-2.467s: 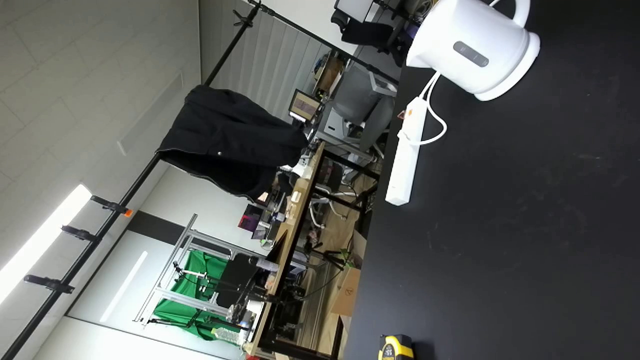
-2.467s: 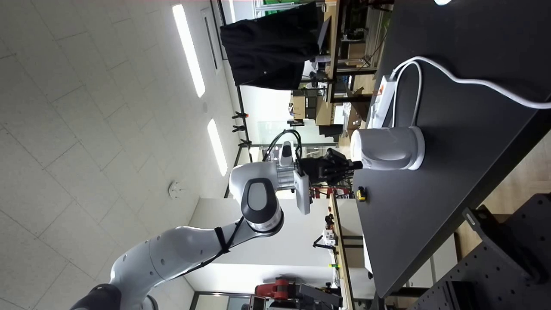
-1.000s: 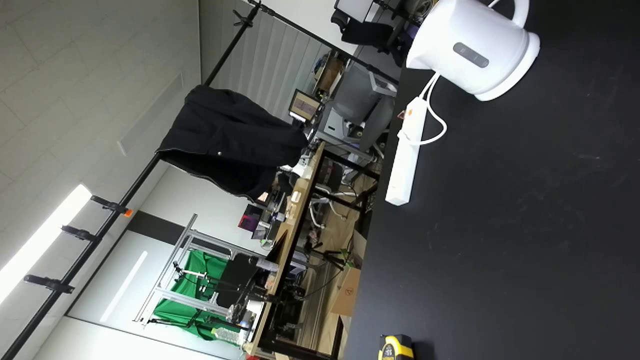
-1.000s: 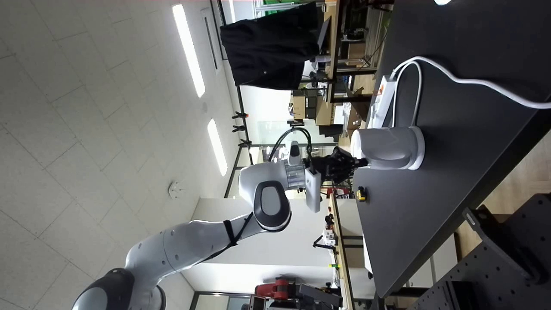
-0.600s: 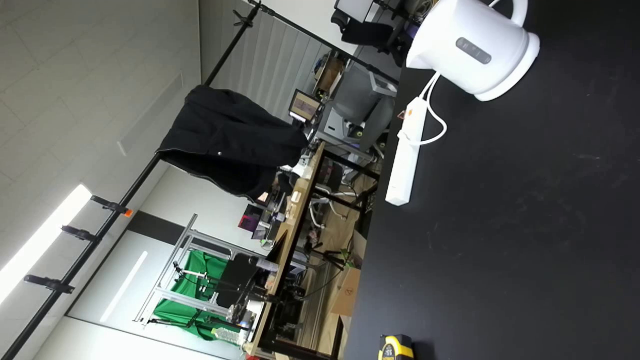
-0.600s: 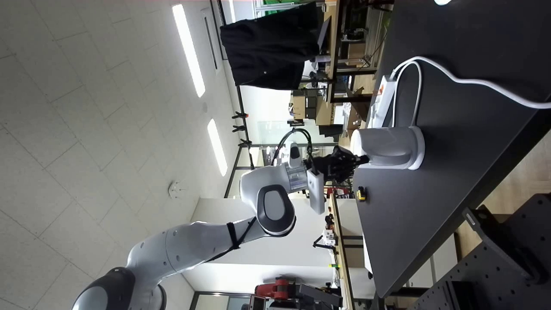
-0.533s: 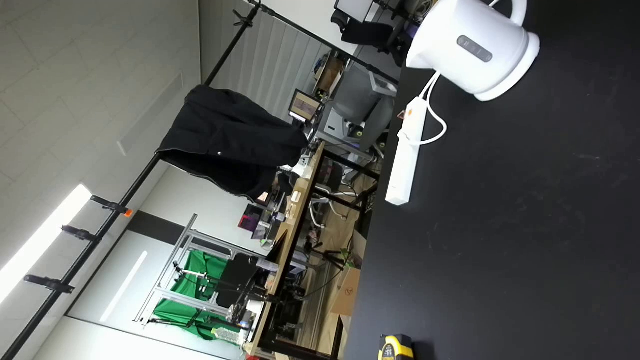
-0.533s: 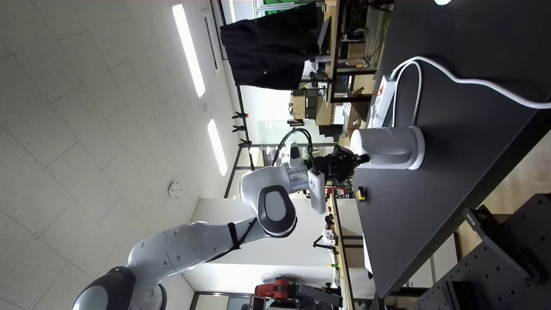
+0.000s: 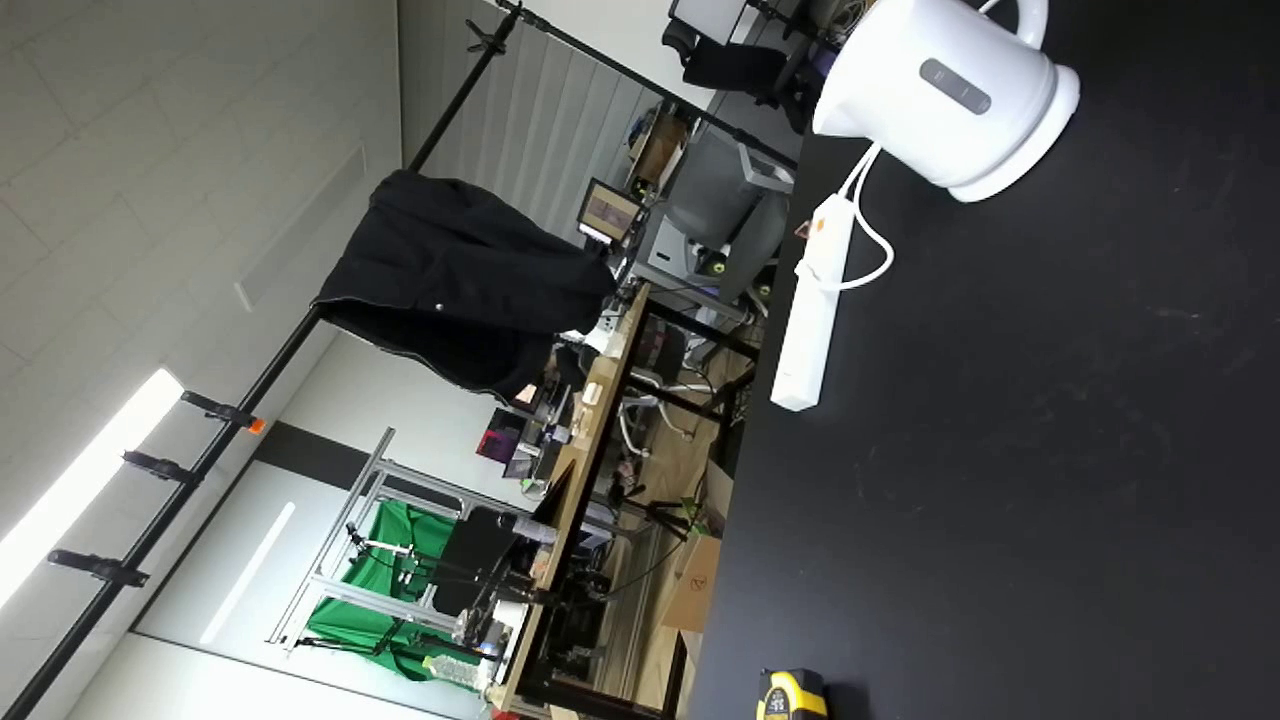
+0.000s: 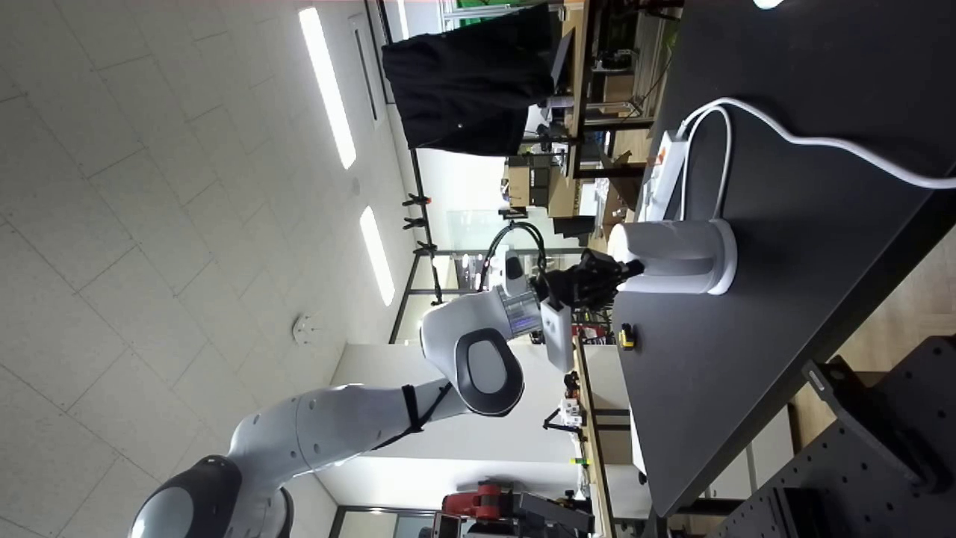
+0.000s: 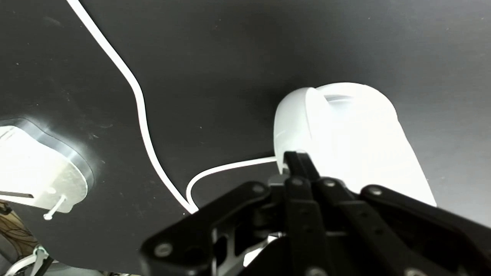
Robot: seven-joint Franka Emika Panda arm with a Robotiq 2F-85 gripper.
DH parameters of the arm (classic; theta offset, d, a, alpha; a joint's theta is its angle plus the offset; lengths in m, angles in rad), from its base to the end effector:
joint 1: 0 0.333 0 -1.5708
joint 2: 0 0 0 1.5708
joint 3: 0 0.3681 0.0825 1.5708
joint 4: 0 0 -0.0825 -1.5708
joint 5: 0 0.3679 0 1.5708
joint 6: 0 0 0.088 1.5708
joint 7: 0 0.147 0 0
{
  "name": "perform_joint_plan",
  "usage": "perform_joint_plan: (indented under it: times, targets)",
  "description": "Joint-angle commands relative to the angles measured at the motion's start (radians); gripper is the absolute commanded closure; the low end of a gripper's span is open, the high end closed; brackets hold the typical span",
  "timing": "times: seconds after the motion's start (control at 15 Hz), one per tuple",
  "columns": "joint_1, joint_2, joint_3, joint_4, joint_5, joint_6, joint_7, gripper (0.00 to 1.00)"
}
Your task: Turn on the kettle
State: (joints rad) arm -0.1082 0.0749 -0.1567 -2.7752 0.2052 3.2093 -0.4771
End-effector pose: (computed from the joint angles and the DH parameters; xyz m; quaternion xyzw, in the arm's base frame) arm 0.4065 -0.1316 0.2586 0.9839 0.0037 0.1687 0.0594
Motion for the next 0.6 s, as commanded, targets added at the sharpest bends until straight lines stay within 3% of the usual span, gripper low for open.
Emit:
perform_joint_plan:
  times: [0.0,0.33,0.53]
  targets:
    - [0.007,0.014,0.025,0.002,0.046,-0.001,0.044,1.00]
    - [0.022,0.050,-0.003,0.018,0.103,0.015,0.081,1.00]
    - [0.013,0.034,0.021,0.018,0.158,0.006,0.116,1.00]
